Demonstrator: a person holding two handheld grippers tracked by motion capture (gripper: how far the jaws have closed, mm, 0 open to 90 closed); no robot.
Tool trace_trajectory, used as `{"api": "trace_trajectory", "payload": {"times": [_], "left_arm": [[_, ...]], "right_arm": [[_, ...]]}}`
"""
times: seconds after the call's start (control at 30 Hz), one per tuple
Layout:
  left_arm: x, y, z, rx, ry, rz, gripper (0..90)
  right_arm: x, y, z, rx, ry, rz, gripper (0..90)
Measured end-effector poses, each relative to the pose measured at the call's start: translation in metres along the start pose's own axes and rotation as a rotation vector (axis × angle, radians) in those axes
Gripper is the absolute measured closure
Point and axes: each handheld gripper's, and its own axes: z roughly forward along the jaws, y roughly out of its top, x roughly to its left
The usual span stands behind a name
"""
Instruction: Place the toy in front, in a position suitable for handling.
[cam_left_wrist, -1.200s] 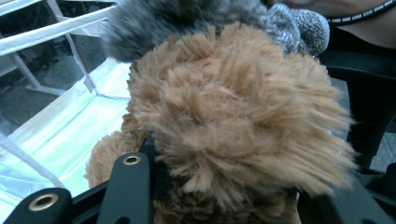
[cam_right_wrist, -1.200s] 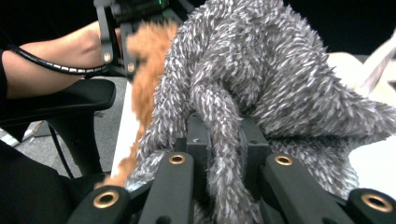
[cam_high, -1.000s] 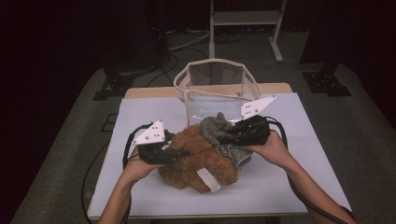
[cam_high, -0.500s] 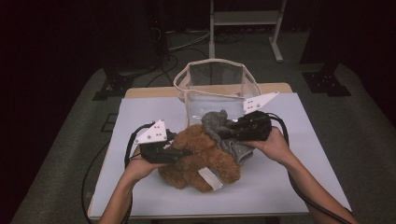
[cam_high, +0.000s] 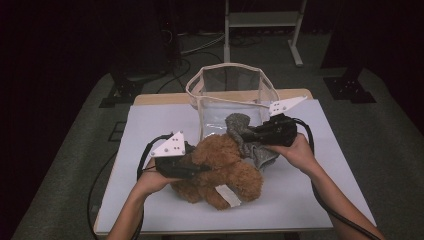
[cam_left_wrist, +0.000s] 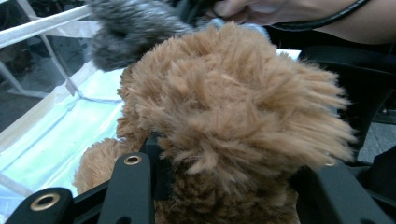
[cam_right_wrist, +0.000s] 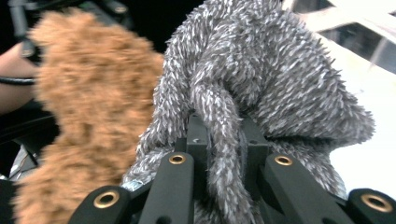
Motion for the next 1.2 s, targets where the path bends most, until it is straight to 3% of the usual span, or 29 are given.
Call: {"api": "trace_trajectory", "payload": {"times": [0.13,0.37,0.47,0.63,0.73,0.9,1.03,1.2], "left_arm": [[0.000,0.001,0.004,-0.001,0.001,-0.005,53.5],[-0.001,0.012,0.027,0.049,-0.002,0.005,53.6],[0.000,0.016,0.039,0.085,-0.007,0.014,53.8],[0.002,0.018,0.052,0.116,-0.026,0.005,53.8],[0.000,0.021,0.061,0.135,-0.035,0.013,53.8],[-0.006,0.032,0.084,0.204,-0.070,0.063,53.7],[-0.011,0.035,0.101,0.238,-0.100,0.083,53.7],[-0.012,0.041,0.118,0.283,-0.111,0.090,52.3]], "right_arm": [[0.001,-0.008,-0.003,0.015,0.015,0.013,77.7],[0.027,-0.028,-0.020,0.000,0.134,0.009,77.5],[0.033,-0.041,-0.026,0.005,0.123,0.004,77.6],[0.033,-0.084,-0.032,0.051,0.123,0.080,77.6],[0.033,-0.106,-0.039,0.089,0.097,0.114,77.6],[0.031,-0.120,-0.066,0.072,0.033,0.149,77.6],[0.033,-0.120,-0.095,0.079,-0.077,0.134,77.5],[0.025,-0.132,-0.121,0.143,-0.205,0.150,77.2]]}}
